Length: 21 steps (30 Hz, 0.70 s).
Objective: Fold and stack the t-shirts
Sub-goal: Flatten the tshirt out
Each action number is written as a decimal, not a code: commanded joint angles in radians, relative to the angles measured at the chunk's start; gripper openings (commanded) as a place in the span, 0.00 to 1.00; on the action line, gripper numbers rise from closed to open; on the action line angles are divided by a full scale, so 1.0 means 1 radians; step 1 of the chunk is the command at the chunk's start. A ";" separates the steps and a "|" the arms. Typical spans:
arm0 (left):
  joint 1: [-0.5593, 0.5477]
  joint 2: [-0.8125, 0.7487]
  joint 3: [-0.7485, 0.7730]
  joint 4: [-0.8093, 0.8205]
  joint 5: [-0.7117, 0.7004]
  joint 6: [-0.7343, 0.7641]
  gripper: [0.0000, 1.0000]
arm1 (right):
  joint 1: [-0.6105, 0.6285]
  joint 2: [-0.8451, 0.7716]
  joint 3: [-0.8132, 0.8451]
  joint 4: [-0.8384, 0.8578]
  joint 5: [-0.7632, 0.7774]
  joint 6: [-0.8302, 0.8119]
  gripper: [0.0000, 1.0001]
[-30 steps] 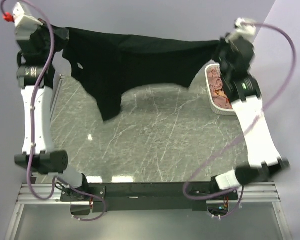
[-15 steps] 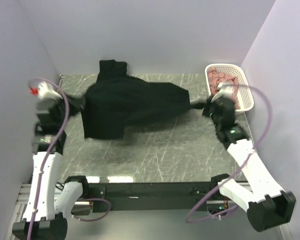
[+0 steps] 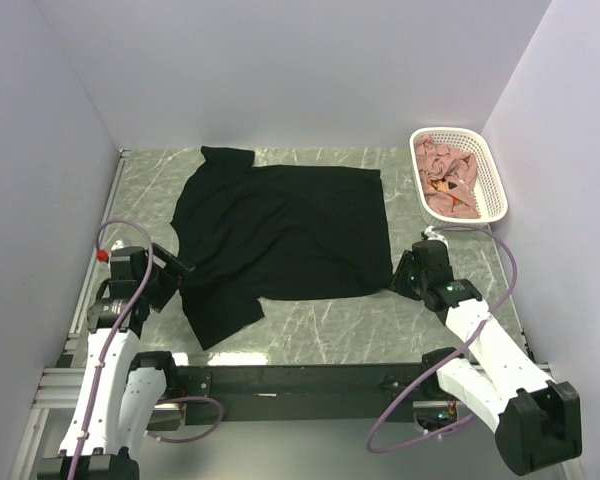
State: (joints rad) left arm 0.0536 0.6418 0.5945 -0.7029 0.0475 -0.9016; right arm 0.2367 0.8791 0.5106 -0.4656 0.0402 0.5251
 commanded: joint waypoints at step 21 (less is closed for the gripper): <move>-0.148 0.077 0.027 -0.015 0.201 0.000 0.62 | 0.271 0.012 0.140 0.028 -0.089 0.056 0.54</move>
State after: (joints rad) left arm -0.0212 0.6868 0.6575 -0.7998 0.1883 -0.8616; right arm 0.4736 0.8635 0.6689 -0.5137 -0.0055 0.5571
